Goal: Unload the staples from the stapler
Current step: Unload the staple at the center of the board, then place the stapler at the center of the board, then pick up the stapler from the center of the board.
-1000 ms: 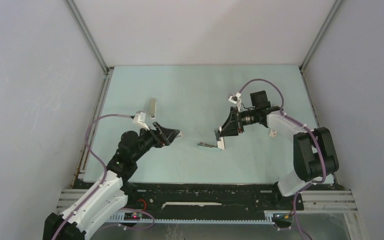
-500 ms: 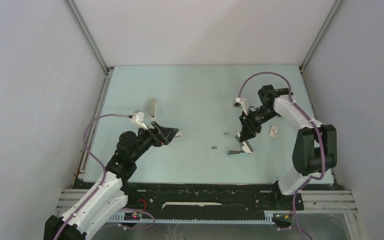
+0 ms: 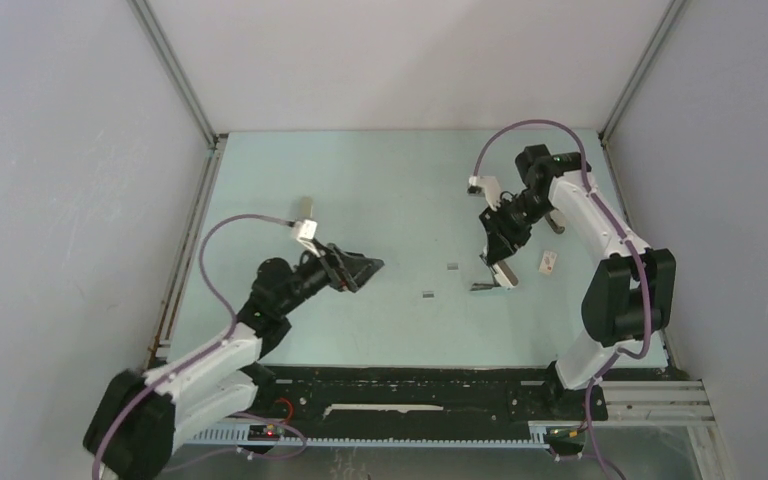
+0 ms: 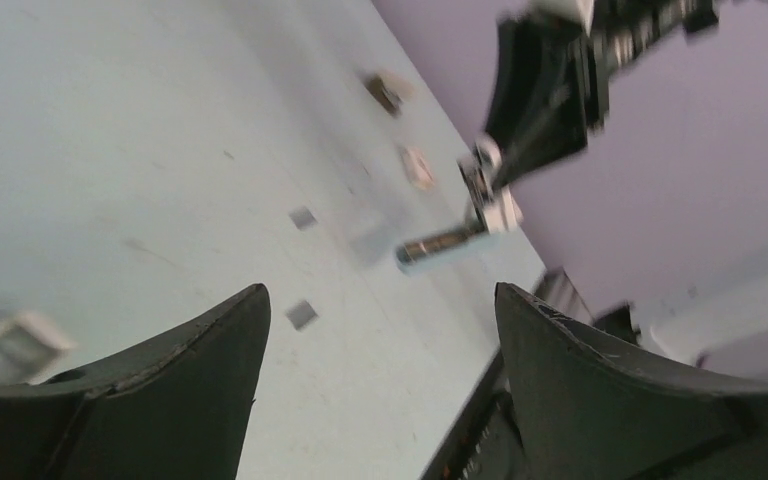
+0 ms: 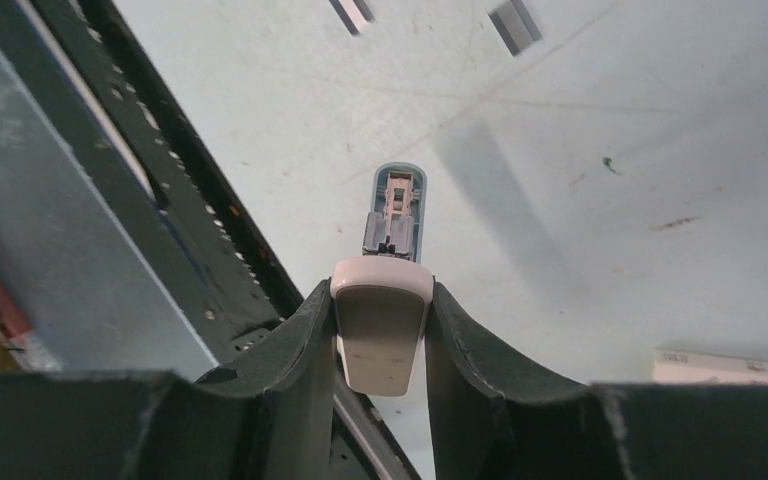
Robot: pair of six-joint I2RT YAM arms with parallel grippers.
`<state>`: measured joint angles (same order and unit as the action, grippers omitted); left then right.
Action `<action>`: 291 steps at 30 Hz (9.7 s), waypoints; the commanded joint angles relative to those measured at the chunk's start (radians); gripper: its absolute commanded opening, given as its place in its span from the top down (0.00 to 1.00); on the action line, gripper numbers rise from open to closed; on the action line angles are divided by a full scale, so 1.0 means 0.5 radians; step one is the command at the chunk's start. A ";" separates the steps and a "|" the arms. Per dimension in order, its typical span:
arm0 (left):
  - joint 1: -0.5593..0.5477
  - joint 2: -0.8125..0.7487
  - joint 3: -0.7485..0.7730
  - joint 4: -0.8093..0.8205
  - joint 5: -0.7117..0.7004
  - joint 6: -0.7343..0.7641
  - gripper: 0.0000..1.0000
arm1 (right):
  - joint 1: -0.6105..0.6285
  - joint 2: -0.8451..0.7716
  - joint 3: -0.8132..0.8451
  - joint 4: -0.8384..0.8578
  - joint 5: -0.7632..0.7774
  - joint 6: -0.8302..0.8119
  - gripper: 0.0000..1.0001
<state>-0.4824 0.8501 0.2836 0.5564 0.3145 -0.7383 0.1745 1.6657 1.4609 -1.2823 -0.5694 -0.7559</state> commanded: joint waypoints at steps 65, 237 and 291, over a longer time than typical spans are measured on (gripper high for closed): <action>-0.551 0.041 0.581 -0.829 -1.240 0.395 0.00 | -0.187 -0.054 -0.400 0.332 -1.257 0.633 1.00; 1.167 0.376 0.784 -1.691 -0.981 0.140 1.00 | -0.506 -0.736 -1.017 1.670 -1.469 1.361 0.00; 1.170 -0.385 0.596 -1.521 -1.148 0.377 0.00 | -0.750 -1.016 -1.024 1.292 -1.194 0.889 0.00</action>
<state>0.0971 0.7570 0.6453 -0.2417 -0.2832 -0.4988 -0.1875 1.2114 0.9493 -0.5606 -1.2255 -0.1955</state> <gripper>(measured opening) 0.996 0.994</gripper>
